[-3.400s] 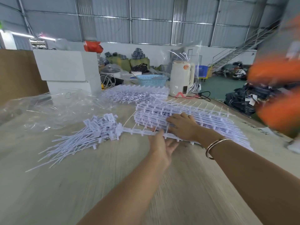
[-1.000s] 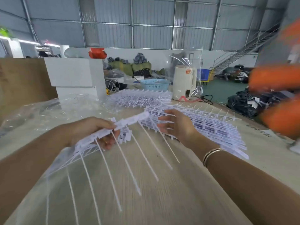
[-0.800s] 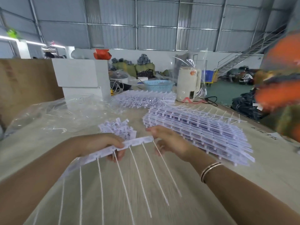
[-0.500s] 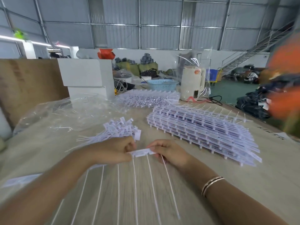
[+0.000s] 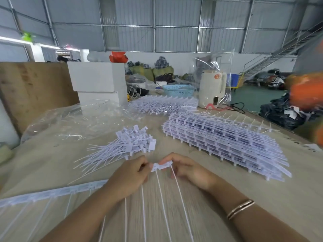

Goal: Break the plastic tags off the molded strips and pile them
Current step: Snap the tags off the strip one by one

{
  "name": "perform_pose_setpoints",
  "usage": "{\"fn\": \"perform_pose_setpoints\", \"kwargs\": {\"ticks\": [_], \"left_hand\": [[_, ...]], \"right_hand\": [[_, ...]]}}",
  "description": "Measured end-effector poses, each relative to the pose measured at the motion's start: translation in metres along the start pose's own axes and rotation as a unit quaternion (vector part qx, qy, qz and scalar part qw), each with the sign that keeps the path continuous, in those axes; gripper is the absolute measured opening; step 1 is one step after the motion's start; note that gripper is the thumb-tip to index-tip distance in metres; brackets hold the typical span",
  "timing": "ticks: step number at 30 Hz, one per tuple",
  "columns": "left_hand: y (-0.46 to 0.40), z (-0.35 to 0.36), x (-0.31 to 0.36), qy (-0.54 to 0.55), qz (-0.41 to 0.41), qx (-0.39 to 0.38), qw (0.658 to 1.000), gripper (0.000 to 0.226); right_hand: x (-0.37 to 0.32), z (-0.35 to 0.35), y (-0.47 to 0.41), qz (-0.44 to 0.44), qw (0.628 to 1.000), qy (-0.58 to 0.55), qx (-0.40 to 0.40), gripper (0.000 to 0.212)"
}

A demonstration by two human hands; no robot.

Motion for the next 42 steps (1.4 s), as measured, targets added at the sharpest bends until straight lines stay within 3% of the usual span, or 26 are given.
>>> {"fn": "perform_pose_setpoints", "kwargs": {"ticks": [4,7,13,16,20,23,29,33,36,42], "left_hand": [[0.001,-0.002,-0.008,0.021,0.000,0.011,1.000,0.033],[-0.001,0.006,-0.007,0.024,0.009,-0.016,1.000,0.036],[-0.001,0.010,-0.006,0.007,0.045,-0.023,0.999,0.022],[-0.001,0.009,-0.005,0.008,0.056,-0.018,0.998,0.021],[-0.001,0.013,0.003,-0.012,0.091,-0.027,0.995,0.019],[0.000,0.012,0.009,0.004,0.107,-0.027,0.994,0.020],[0.006,0.009,0.012,0.060,0.118,-0.043,0.990,0.022],[0.003,0.007,0.006,0.056,0.081,-0.039,0.994,0.022],[0.001,0.005,0.003,0.048,0.073,-0.025,0.996,0.022],[0.001,-0.004,-0.001,0.072,0.054,0.018,0.996,0.045]], "right_hand": [[0.000,-0.001,-0.002,-0.023,0.973,0.228,0.035,0.027],[-0.003,-0.001,-0.005,-0.048,0.952,0.290,0.085,0.020],[0.000,-0.004,-0.004,-0.048,0.957,0.265,0.109,0.017],[0.003,-0.002,-0.005,-0.037,0.979,0.180,0.088,0.016],[0.006,-0.003,-0.005,-0.004,0.992,0.113,0.060,0.034],[0.004,-0.002,-0.006,-0.008,0.997,0.062,0.043,0.034],[0.014,-0.041,0.008,0.028,0.979,0.016,0.201,0.029],[0.005,-0.017,-0.007,0.001,0.979,0.182,0.093,0.028],[0.008,-0.007,-0.012,-0.001,0.975,0.217,0.040,0.030],[0.012,-0.002,-0.013,0.010,0.961,0.274,-0.015,0.053]]}}
Point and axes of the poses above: each hand's wrist, its own y-axis away from the middle knuckle, its own z-axis out of the palm, x = y × z, the point moved 7 cm from there along -y, towards the middle knuckle, and after that the axes turned 10 degrees about -x, right-handed, at the moved point
